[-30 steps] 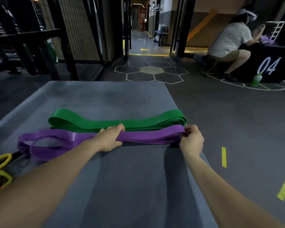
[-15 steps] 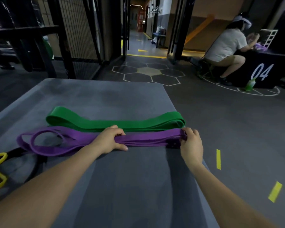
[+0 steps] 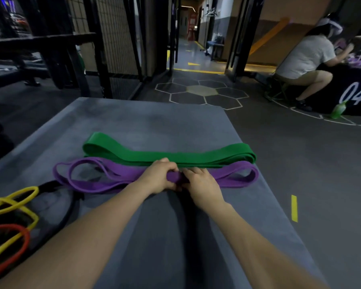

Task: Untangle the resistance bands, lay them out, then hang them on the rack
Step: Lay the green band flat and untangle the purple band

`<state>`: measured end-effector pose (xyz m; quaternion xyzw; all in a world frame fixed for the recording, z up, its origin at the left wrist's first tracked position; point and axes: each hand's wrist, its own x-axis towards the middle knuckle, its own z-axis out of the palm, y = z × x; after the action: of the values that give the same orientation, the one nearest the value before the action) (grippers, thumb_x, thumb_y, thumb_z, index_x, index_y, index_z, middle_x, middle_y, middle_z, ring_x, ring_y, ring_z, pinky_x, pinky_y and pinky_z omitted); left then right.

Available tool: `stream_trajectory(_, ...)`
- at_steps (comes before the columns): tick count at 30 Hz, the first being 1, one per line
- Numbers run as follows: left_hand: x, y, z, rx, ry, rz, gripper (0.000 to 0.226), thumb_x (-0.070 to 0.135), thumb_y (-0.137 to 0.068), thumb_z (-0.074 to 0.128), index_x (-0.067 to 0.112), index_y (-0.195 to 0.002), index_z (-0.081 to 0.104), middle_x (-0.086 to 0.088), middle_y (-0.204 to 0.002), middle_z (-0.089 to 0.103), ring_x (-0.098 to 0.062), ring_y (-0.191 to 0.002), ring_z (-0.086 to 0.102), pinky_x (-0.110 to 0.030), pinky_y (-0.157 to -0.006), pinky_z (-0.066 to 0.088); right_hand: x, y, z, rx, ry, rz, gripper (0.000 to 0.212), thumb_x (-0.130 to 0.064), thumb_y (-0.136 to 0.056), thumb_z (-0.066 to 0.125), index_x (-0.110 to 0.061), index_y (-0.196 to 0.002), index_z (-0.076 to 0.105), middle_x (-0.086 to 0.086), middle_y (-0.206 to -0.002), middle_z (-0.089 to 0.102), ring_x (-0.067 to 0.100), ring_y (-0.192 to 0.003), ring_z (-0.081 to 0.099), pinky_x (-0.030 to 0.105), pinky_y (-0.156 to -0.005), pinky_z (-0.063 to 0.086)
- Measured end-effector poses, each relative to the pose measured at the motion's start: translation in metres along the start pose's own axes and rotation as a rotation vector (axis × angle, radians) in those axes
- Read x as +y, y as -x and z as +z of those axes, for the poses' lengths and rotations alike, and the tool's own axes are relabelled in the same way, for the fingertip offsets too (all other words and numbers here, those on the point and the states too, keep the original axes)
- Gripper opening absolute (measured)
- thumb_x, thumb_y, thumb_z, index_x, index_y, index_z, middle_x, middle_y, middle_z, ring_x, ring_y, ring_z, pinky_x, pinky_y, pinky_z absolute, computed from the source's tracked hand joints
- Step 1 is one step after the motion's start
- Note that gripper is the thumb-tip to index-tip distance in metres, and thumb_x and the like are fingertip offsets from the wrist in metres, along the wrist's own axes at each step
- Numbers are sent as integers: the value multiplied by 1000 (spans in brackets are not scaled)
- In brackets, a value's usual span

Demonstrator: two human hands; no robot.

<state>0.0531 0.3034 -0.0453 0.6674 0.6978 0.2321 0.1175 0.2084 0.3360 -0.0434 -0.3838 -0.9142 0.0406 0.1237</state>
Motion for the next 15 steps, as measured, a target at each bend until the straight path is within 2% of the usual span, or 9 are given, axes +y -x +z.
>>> stream_trajectory(2, 0, 2, -1, -27, -9, 5, 50, 33, -60, 85, 16, -103, 65, -3, -96, 51, -22, -92, 53, -30, -83, 44, 5, 4, 6, -6, -10, 28, 46, -29, -92, 51, -20, -136, 46, 4, -129, 54, 28, -120, 45, 34, -98, 34)
stream_trajectory(4, 1, 7, -7, -107, -58, 54, 56, 39, -67, 80, 19, -116, 60, -5, -108, 53, -22, -102, 53, -30, -90, 42, 6, 8, 10, 67, 9, -6, 42, -30, -86, 55, -17, -126, 58, 5, -115, 63, 30, -107, 56, 34, -87, 45)
stream_trajectory(6, -3, 16, -19, -183, -242, 117, 62, 48, -76, 68, 25, -131, 50, -1, -123, 50, -22, -112, 50, -30, -97, 39, 6, 9, 15, 127, 62, -29, 40, -33, -71, 62, -16, -107, 70, 1, -92, 70, 27, -82, 66, 29, -69, 53)
stream_trajectory(8, -17, 29, -39, -201, -492, 119, 65, 57, -82, 55, 30, -138, 39, 3, -135, 44, -22, -120, 46, -32, -103, 35, 6, 10, 17, 164, 87, -38, 39, -33, -64, 73, -16, -100, 72, -1, -84, 70, 24, -73, 67, 28, -63, 54)
stream_trajectory(10, -37, 43, -58, -241, -587, 39, 67, 60, -85, 48, 28, -142, 32, 3, -141, 39, -23, -124, 43, -35, -106, 33, 6, 9, 17, 167, 89, -34, 45, -29, -58, 85, -16, -100, 73, -1, -83, 70, 25, -74, 67, 31, -64, 56)
stream_trajectory(12, -52, 56, -66, -288, -573, -24, 67, 57, -88, 45, 25, -145, 27, 2, -145, 33, -23, -127, 39, -37, -108, 33, 6, 10, 17, 156, 93, -22, 48, -28, -58, 86, -14, -102, 72, 2, -85, 70, 27, -77, 67, 32, -65, 56)
stream_trajectory(13, -55, 60, -66, -292, -558, -39, 66, 54, -90, 44, 24, -145, 25, 2, -146, 30, -23, -128, 37, -38, -108, 32, 5, 10, 16, 140, 80, -22, 47, -26, -64, 83, -13, -107, 70, 4, -91, 70, 30, -83, 67, 34, -70, 55)
stream_trajectory(15, -57, 64, -61, -271, -518, -50, 63, 50, -92, 44, 22, -146, 25, 0, -145, 29, -23, -127, 34, -38, -109, 31, 0, 11, 10, 83, 50, -17, 48, -27, -83, 67, -11, -127, 58, 9, -114, 64, 33, -107, 58, 37, -90, 47)
